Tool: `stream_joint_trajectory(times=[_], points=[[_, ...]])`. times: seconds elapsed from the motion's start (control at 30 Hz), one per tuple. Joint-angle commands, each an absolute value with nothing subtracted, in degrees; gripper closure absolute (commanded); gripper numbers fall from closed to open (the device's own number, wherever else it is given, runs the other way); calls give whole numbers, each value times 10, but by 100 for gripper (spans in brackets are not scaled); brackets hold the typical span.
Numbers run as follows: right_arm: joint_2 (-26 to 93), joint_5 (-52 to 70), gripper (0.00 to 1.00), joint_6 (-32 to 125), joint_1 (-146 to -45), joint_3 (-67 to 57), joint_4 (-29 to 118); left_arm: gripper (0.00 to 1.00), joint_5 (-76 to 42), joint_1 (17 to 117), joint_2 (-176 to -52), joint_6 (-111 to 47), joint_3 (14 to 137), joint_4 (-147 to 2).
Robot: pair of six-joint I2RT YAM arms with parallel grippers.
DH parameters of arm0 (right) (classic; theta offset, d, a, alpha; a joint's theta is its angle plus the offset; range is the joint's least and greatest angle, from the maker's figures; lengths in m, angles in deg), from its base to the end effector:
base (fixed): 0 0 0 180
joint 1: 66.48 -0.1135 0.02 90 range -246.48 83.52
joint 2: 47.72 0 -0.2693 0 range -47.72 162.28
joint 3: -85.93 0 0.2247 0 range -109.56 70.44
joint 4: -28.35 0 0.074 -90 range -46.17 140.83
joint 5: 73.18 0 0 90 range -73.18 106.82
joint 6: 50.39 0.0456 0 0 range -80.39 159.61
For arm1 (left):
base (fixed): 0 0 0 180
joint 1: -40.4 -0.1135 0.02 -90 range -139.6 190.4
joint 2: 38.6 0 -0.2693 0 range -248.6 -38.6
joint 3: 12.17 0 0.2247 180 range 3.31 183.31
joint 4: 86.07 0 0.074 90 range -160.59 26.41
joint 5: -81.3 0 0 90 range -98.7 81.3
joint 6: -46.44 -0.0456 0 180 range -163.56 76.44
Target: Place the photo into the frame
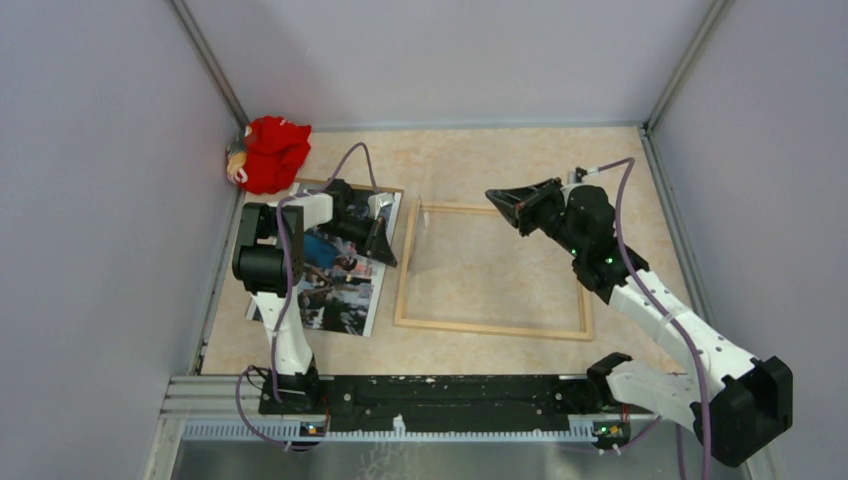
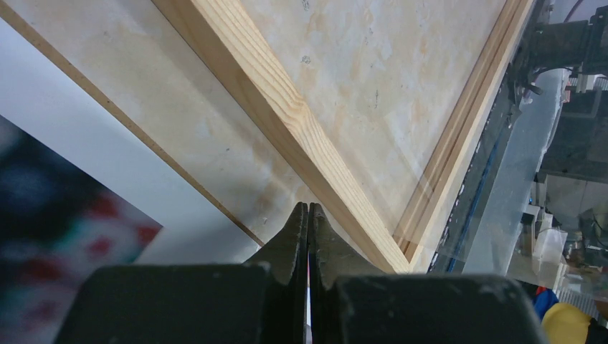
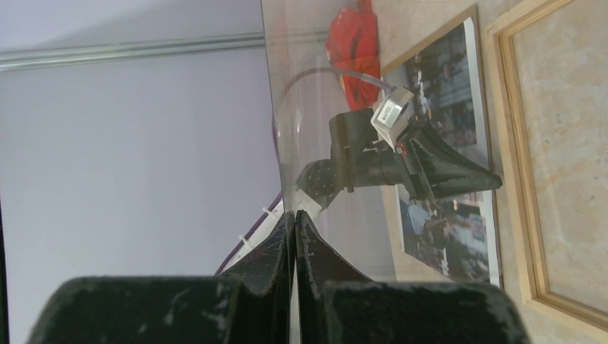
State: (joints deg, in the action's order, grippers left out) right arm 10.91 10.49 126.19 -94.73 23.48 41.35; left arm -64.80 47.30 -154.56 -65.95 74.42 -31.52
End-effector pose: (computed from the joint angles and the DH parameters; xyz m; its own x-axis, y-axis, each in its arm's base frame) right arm 0.1930 0.1094 0.3394 -0.5737 0.8180 -0.0413 0.1065 0.1245 0.9865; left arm 0.3372 -0.0789 0.1466 -0.8540 0.3173 -0.4123 0.5187 0.4567 -0.7228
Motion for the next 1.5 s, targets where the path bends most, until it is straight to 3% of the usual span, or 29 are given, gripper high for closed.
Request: stream_joint_trajectory(times=[0.0, 1.47], points=[[109, 113, 100, 1268, -973, 199, 397, 100, -662, 475, -1513, -663, 746, -319], [132, 128, 100, 1263, -1017, 152, 404, 100, -667, 477, -1514, -662, 734, -328]])
